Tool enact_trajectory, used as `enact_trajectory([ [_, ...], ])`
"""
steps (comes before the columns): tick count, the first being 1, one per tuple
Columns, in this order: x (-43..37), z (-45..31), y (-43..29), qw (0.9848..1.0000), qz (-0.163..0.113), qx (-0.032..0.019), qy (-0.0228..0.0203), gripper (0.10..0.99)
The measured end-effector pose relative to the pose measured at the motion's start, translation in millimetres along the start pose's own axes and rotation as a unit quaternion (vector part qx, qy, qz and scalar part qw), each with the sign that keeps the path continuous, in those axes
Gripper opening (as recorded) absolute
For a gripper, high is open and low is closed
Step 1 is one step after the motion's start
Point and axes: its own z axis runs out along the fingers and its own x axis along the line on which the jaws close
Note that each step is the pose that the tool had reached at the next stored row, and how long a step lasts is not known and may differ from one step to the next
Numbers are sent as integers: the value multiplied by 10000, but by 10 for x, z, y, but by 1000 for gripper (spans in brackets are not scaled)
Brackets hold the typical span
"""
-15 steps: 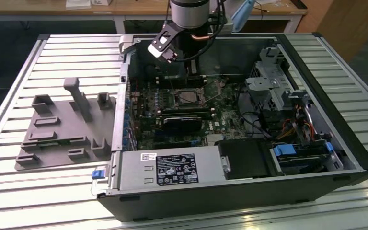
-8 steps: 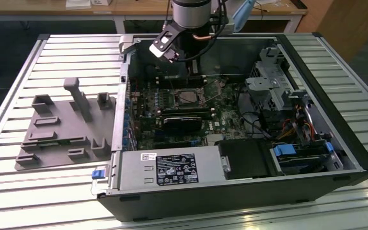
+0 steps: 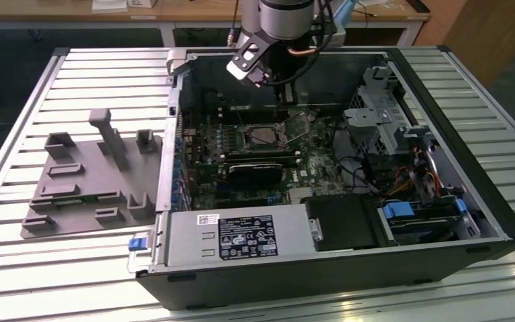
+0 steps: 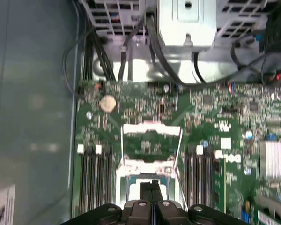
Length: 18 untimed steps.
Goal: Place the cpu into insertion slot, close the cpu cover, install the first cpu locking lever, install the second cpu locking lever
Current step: 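Close the cpu cover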
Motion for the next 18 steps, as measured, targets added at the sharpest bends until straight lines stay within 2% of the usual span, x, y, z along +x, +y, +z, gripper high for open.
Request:
enact_trajectory([
  [15, 3, 50, 584, 10000, 1, 49, -1, 102],
  [18, 3, 60, 682, 10000, 1, 60, -1, 102],
])
